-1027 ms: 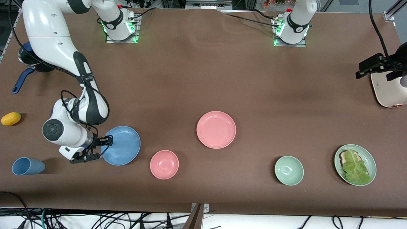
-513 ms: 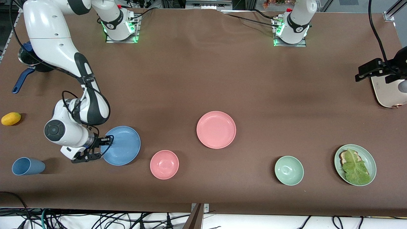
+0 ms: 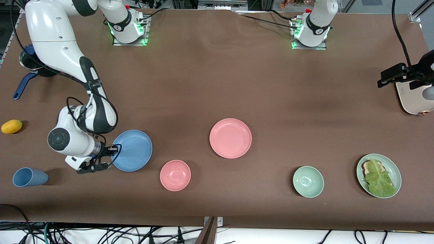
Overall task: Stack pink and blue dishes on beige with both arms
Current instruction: 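Close the right gripper on the blue plate rim, then lift the blue plate with the right gripper toward the pink plate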
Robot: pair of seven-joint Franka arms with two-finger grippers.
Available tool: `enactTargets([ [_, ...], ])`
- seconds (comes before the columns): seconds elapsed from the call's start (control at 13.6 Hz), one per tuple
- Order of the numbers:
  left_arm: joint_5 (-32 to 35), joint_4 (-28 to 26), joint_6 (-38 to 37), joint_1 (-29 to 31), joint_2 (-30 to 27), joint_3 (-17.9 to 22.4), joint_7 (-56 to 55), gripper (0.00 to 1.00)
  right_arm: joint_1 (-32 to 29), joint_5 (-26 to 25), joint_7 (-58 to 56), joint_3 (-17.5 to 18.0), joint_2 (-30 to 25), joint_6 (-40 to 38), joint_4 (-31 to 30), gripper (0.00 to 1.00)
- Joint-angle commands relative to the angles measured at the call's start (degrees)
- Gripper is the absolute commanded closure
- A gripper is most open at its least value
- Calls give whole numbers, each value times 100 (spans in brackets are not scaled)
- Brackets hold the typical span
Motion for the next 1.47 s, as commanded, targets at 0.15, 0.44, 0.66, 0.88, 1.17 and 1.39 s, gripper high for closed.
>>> enactTargets([
  [0.15,-44,27,-34,-11,-38,-21,-42,0,-16,40,-62,25,-5,30,-14,100],
  [0.44,-97,36,-34,-2,-47,-21,-42,0,-7,31,-298,16,-188,-136,4,100],
  [0.66,-97,36,-34,-11,-47,-30,-42,0,19,49,-352,34,-689,-1022,126,100],
  [0.88,-88,36,-34,15,-56,-21,-42,0,19,92,-370,174,-1146,-1831,258,100],
  [1.17,-106,36,-34,33,-47,-21,-33,0,141,995,-273,280,-1324,-2097,259,100],
  [1.39,-105,36,-34,50,-47,-21,-24,0,597,1332,488,280,-1315,-2010,267,100],
])
